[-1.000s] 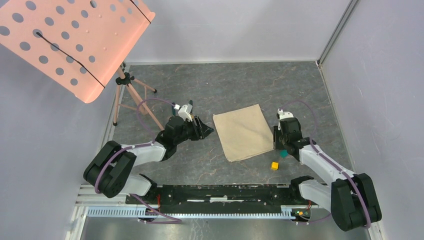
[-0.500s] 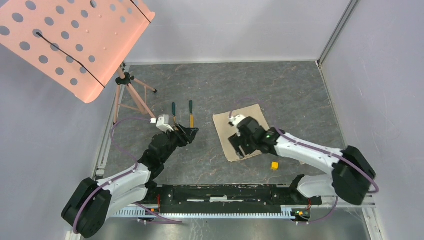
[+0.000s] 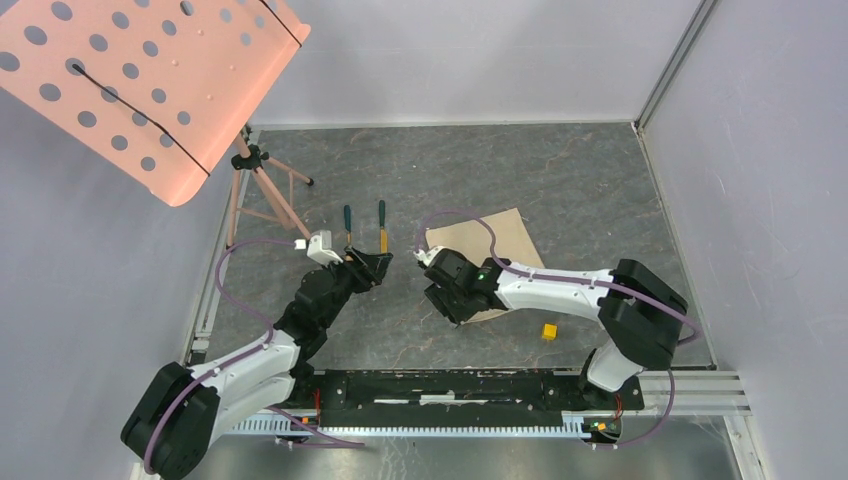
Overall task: Fold the napkin into a case and place the utensils inside
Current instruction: Pick up the lower triangle-folded napkin from the center of the board.
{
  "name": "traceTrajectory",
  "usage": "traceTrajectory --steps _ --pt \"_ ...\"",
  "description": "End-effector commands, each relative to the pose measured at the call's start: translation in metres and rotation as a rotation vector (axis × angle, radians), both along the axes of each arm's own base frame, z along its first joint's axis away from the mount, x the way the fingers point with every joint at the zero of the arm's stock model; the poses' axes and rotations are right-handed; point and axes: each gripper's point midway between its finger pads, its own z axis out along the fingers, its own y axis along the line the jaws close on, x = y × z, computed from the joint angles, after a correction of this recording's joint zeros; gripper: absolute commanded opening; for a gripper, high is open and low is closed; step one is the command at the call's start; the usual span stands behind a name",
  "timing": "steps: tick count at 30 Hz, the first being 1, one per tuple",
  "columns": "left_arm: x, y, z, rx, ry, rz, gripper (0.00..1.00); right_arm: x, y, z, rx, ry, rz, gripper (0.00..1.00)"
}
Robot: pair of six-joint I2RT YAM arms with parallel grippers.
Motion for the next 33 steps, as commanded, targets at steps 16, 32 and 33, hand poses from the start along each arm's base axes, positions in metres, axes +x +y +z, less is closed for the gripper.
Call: traceTrajectory --steps 16,32,33 --pt "0.003 0.008 0.007 -0.035 -0.024 0.05 0.7 0.005 -0.014 -0.046 -0.106 -0.014 -0.069 0.33" --pt "0.01 -0.019 0.009 -0.062 0.32 0.032 0.84 0.028 0.026 0.03 0.352 -0.183 -0.058 0.0" --pt "0.008 -0.027 0.008 -0.103 0.374 0.014 0.84 0.031 0.026 0.038 0.387 -0.191 -0.077 0.0"
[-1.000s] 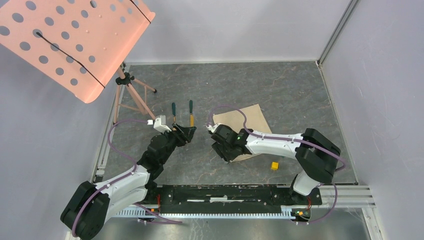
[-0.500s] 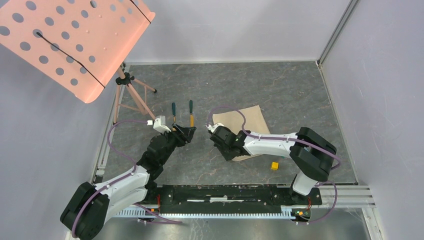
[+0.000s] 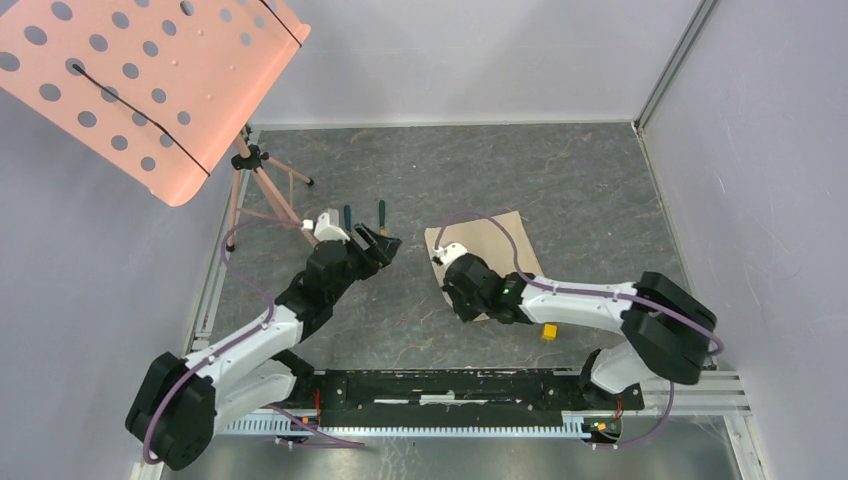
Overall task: Fold the napkin into a case and place the utensils inside
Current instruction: Pick up the lower triangle-folded napkin from the center of the board.
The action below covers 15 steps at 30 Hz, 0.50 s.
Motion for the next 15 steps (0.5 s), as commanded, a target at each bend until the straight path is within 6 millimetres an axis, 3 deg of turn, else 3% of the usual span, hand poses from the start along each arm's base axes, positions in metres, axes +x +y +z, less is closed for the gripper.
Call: traceTrajectory --steps 1,4,7,15 --pt "-0.006 -0.031 0.0 -0.16 0.251 -0.035 0.84 0.02 0.025 0.054 0.276 -0.083 -0.027 0.0" --pt "-0.007 -0.066 0.0 -0.326 0.368 -0.1 0.86 0.024 0.023 0.074 0.402 -0.101 -0.048 0.0" --pt "-0.001 -0.094 -0.008 -0.386 0.436 -0.141 0.91 0.026 0.014 0.081 0.465 -0.098 -0.069 0.0" --pt "0.029 -0.119 -0.052 -0.485 0.522 -0.079 0.93 0.025 0.0 0.084 0.584 -0.076 -0.066 0.0"
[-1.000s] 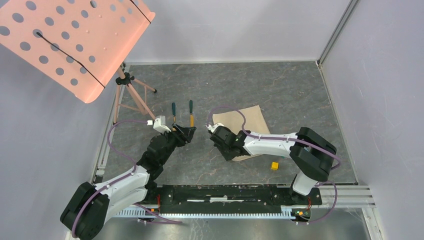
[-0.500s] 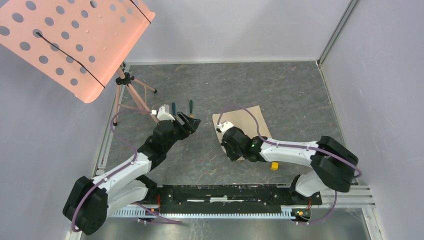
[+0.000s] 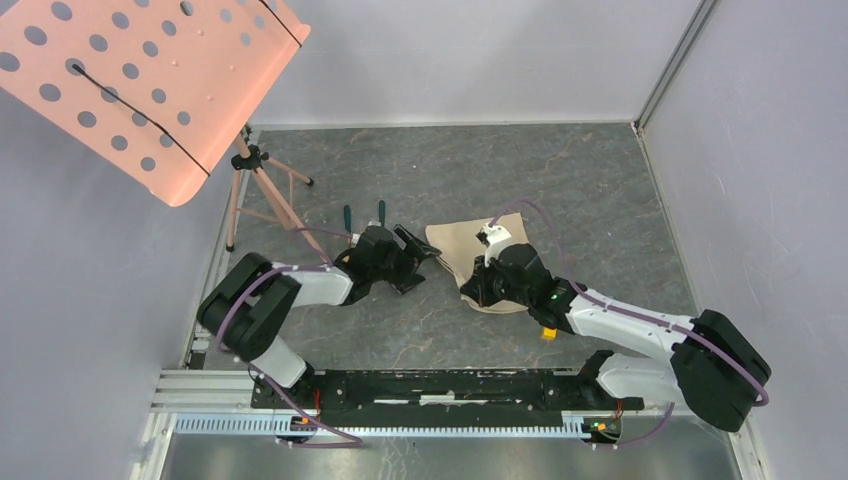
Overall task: Fold the napkin into a case and place the utensils inside
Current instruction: Pick up the lower triangle-folded napkin from the center of the board.
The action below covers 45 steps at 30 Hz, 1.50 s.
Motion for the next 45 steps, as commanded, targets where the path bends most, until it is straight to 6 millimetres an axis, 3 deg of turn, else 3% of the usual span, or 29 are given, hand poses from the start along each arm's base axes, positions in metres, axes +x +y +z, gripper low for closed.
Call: traceTrajectory --steps 1,6,11,16,21,27,35,40,45 --pt "0.032 -0.024 0.017 -0.183 -0.024 0.078 0.92 0.001 0.011 0.026 0.133 -0.04 0.038 0.0" --pt "0.048 -0.028 -0.01 -0.175 0.002 0.131 0.85 0.002 0.006 0.029 0.14 -0.054 0.036 0.0" --pt "0.065 -0.015 -0.028 -0.056 -0.029 0.198 0.74 0.0 0.004 0.029 0.166 -0.053 0.042 0.0" --pt "0.083 0.0 -0.036 0.06 -0.069 0.223 0.64 -0.004 0.005 0.027 0.184 -0.042 0.056 0.0" --pt "0.09 -0.008 -0.042 0.062 -0.081 0.19 0.58 -0.006 0.004 0.027 0.191 -0.048 0.059 0.0" --pt "0.1 -0.003 -0.032 0.099 -0.171 0.167 0.4 -0.011 0.005 0.022 0.204 -0.032 0.072 0.0" --pt "0.102 0.037 -0.009 0.237 -0.263 0.124 0.08 -0.037 0.015 0.006 0.22 0.006 0.135 0.01" --pt "0.093 0.067 0.009 0.394 -0.24 0.135 0.02 -0.074 0.039 0.004 0.346 0.078 0.255 0.0" --pt "0.075 0.107 0.016 0.593 -0.112 0.242 0.02 -0.094 0.037 0.001 0.466 0.147 0.287 0.0"
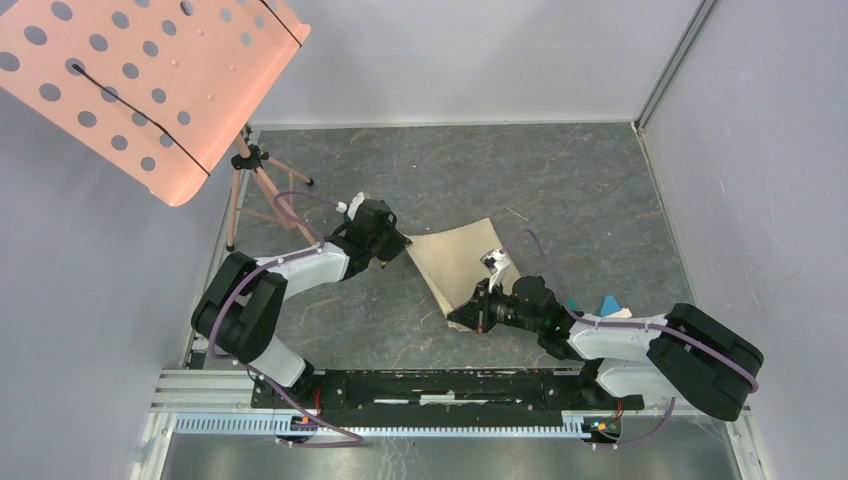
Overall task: Fold the napkin into a case and place the utensils inside
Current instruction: Pick up the lower triangle-folded napkin from the center of the board, then fold the lower triangle-folded napkin at the center of the board.
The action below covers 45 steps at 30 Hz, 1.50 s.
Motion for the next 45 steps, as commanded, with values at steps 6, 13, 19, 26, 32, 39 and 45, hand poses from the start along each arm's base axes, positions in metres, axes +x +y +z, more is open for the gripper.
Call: traceTrajectory --steps 6,13,19,26,32,39,45 --pt "0.003 0.046 0.041 0.538 -0.011 0.284 0.02 -0.032 -0.018 -0.011 0.139 0.15 0.034 0.0" --pt "0.023 0.002 0.044 0.63 0.012 0.271 0.02 -0.029 -0.05 -0.047 0.036 0.198 -0.057 0.0" --pt "0.036 -0.03 0.041 0.668 -0.023 0.254 0.02 -0.016 -0.065 -0.062 -0.053 0.173 -0.151 0.0" --pt "0.044 -0.054 0.021 0.693 0.008 0.168 0.02 -0.008 -0.07 -0.066 -0.118 0.109 -0.154 0.03" --pt "0.037 -0.061 0.007 0.717 0.027 0.116 0.02 0.01 -0.063 -0.05 -0.164 -0.017 -0.112 0.3" --pt "0.034 -0.074 -0.001 0.702 0.026 0.049 0.02 0.033 -0.068 -0.035 -0.204 -0.121 -0.156 0.62" --pt "0.03 -0.078 -0.002 0.707 0.024 0.018 0.02 0.05 -0.068 -0.028 -0.256 -0.175 -0.172 0.74"
